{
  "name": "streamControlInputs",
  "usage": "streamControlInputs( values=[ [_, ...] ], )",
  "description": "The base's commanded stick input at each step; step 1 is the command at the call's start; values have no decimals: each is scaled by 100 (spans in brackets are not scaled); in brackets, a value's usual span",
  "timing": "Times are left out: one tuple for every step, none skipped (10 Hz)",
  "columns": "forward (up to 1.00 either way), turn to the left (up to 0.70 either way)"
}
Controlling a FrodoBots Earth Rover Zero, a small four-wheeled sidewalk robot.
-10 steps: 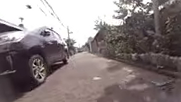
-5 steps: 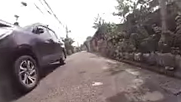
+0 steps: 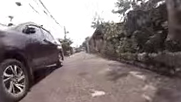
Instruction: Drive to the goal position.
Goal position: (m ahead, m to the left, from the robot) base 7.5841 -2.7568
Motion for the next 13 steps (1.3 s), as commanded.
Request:
streamControlInputs(
  values=[
    [70, 0],
    [70, 0],
    [70, 0],
    [70, 0],
    [70, 0],
    [70, 0],
    [70, 2],
    [70, 22],
    [70, 35],
    [70, 35],
    [70, 16],
    [70, 0],
    [70, 0]
  ],
)
